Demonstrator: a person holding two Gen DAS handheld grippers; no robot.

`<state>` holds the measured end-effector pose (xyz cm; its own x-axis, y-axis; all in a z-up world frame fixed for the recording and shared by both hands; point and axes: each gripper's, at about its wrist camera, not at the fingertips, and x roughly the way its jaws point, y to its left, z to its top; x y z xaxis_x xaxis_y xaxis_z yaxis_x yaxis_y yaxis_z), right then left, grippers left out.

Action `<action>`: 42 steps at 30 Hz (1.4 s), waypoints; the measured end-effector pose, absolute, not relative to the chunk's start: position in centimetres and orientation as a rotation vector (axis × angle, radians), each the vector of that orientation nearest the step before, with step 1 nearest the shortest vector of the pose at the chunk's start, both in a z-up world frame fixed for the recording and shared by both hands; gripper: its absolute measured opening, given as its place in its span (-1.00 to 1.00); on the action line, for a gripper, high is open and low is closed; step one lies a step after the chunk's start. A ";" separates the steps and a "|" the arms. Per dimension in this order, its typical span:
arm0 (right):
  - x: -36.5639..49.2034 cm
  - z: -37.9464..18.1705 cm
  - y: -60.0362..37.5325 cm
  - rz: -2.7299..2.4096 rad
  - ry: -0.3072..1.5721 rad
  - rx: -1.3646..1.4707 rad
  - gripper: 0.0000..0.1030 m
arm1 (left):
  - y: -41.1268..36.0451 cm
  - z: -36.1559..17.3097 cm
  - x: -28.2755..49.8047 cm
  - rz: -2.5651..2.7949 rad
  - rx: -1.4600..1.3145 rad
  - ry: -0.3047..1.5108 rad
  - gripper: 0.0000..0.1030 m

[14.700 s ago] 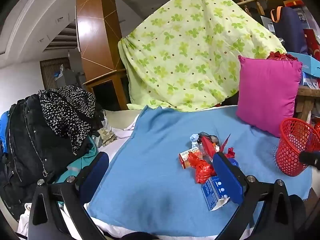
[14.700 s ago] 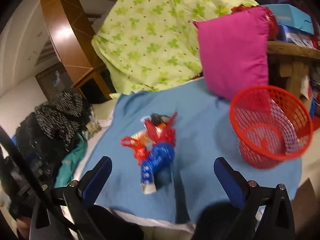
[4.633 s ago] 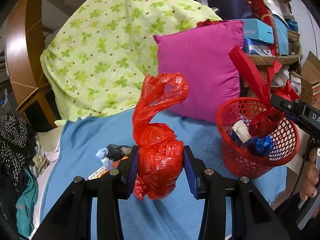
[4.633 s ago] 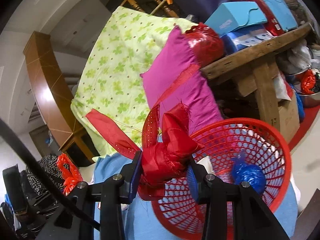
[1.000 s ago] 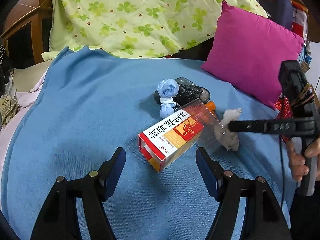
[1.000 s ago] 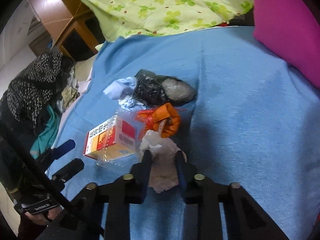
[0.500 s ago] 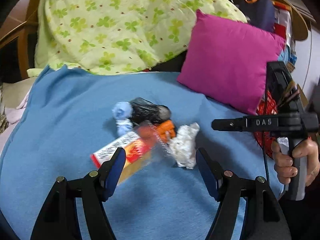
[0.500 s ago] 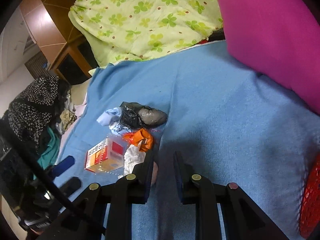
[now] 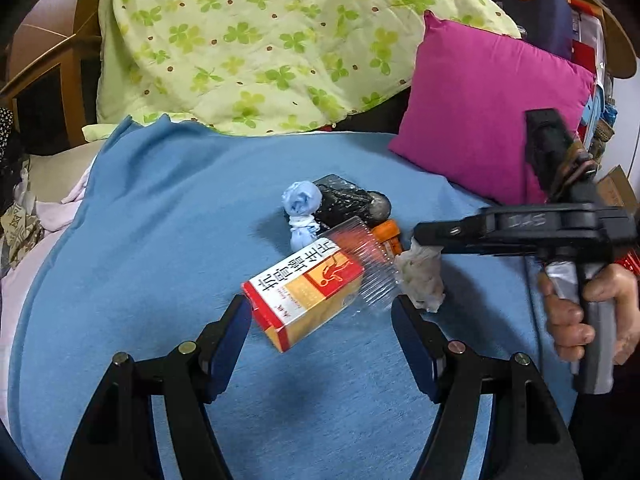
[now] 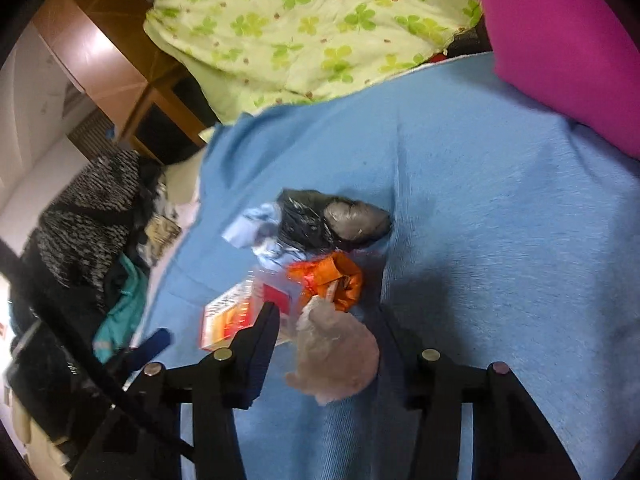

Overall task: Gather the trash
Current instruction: 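Grasp the white tissue with the right gripper and lift it, then grasp the clear plastic container with the left gripper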

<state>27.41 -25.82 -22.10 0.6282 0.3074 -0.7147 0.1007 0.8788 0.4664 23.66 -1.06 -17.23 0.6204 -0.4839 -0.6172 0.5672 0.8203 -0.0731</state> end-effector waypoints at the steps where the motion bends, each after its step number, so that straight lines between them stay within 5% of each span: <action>1: 27.9 -22.5 -25.6 0.123 0.906 0.494 0.00 | -1.0 -17.2 23.6 -0.609 0.135 0.669 0.42; 3: 28.8 -23.7 -25.2 0.113 0.955 0.457 -0.31 | -1.1 -17.2 23.5 -0.617 0.143 0.665 0.42; 7: 28.7 -23.5 -25.2 0.101 0.961 0.432 -0.48 | -1.8 -17.0 23.1 -0.637 0.152 0.654 0.42; 14: 24.6 -19.4 -29.5 0.030 0.794 0.537 -0.48 | -5.3 -16.8 22.2 -0.676 0.175 0.637 0.42; 42: 22.9 -18.3 -32.2 -0.001 0.762 0.502 -0.48 | -5.4 -20.8 23.6 -0.486 -0.175 0.826 0.42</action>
<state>22.87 -32.17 -18.26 0.7291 0.1780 -0.6609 0.1789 0.8825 0.4350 23.57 -5.37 -20.80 0.5762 -0.4795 -0.6619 0.3463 0.8768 -0.3338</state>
